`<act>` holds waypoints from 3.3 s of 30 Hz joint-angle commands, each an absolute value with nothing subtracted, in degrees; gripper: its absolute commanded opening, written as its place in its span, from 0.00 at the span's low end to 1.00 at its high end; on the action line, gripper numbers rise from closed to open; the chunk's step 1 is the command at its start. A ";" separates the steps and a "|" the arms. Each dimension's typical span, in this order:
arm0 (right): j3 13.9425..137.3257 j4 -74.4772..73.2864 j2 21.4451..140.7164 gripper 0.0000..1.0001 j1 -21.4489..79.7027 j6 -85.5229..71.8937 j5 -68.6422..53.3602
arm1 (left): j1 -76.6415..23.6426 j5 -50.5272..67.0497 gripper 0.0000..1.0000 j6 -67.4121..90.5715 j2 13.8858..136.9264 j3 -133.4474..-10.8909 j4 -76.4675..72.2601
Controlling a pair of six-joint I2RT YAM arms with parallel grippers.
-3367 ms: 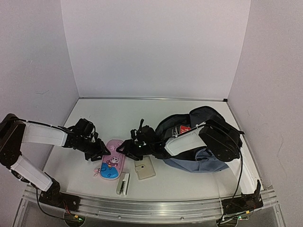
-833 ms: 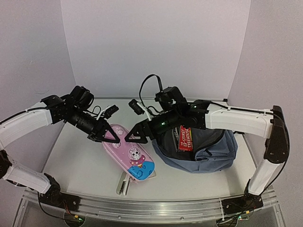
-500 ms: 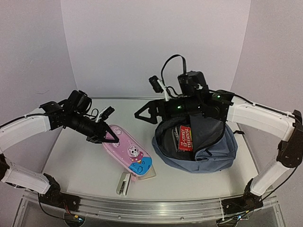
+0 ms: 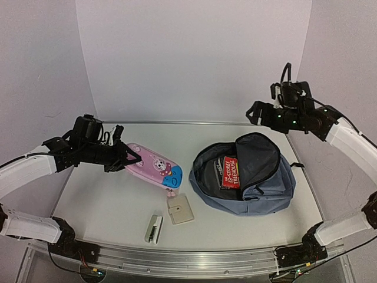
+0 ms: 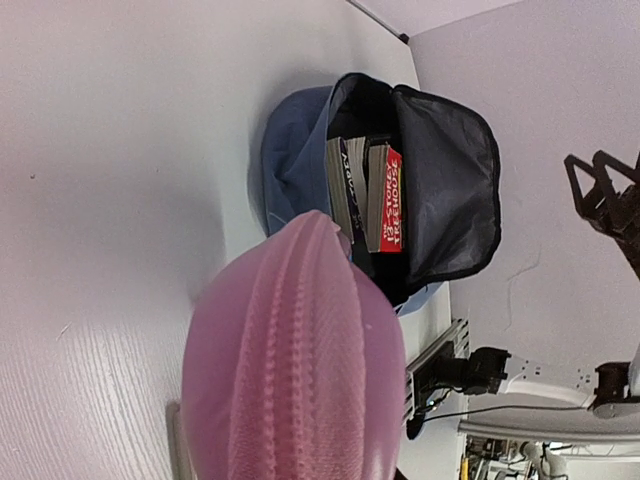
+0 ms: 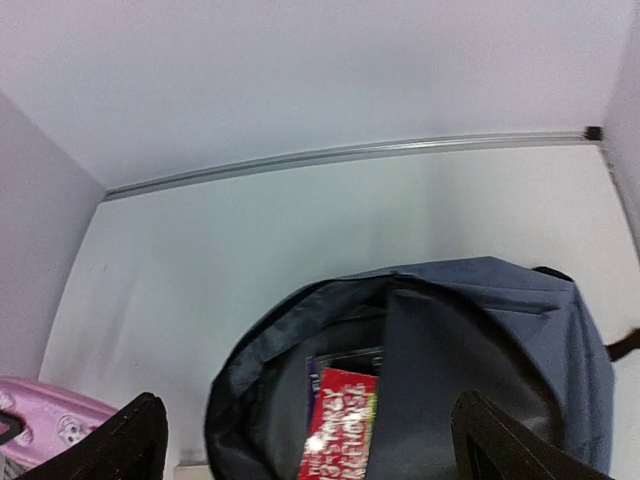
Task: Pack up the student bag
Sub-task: Pick up the stationery from the center of the board, then place the stationery in the student bag.
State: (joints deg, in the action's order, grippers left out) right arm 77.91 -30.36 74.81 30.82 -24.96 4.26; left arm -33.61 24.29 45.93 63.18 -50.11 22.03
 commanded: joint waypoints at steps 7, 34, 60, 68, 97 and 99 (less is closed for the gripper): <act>64.55 -33.36 68.19 0.98 9.69 -25.40 -5.09 | -32.54 25.48 0.06 51.28 62.76 -48.99 12.55; 50.53 -21.25 67.75 0.13 8.77 -32.73 -24.30 | -32.35 22.28 0.05 51.83 65.04 -49.95 6.64; 60.77 -25.57 59.76 0.00 8.79 -35.38 -27.77 | -46.33 19.36 0.03 54.93 100.98 -73.60 -22.34; 61.21 -25.58 59.01 0.00 8.75 -35.62 -28.26 | -50.69 18.62 0.01 56.21 108.44 -75.93 -19.04; 62.37 -25.49 58.38 0.00 8.79 -35.98 -30.50 | -60.45 11.05 0.41 46.60 124.86 -98.15 1.09; 62.27 -25.48 58.43 0.00 8.79 -36.03 -30.51 | -60.45 9.20 0.53 43.47 121.99 -96.72 2.84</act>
